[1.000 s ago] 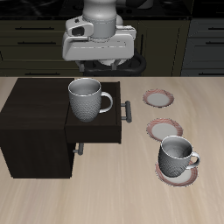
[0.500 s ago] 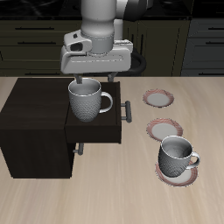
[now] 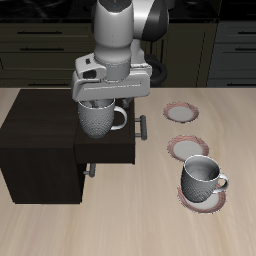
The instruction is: Place the porcelain mug that is in the drawer onto the top of the cabinet and close the drawer
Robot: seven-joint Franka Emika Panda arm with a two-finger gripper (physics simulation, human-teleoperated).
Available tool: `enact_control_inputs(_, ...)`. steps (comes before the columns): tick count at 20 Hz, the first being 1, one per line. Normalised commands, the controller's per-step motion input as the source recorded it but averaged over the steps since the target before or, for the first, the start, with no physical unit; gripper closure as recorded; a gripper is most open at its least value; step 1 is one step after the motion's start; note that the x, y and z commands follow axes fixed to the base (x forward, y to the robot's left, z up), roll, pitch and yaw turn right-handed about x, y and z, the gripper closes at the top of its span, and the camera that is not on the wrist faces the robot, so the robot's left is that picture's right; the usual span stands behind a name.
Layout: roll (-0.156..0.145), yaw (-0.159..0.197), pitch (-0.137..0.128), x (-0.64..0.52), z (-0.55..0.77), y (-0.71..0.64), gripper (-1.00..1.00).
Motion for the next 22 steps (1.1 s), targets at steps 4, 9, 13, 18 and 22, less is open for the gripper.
enact_control_inputs(4, -0.001, -0.036, 0.014, -0.01, -0.09, -0.06, 1.00)
enact_control_inputs(9, 0.001, -0.011, 0.002, -0.03, -0.01, -0.01, 1.00)
enact_control_inputs(13, -0.015, -0.016, -0.038, 0.01, 0.20, -0.02, 1.00)
enact_control_inputs(18, -0.028, -0.009, -0.054, -0.08, 0.32, -0.03, 1.00)
enact_control_inputs(22, -0.006, 0.009, -0.050, -0.12, 0.41, -0.03, 1.00)
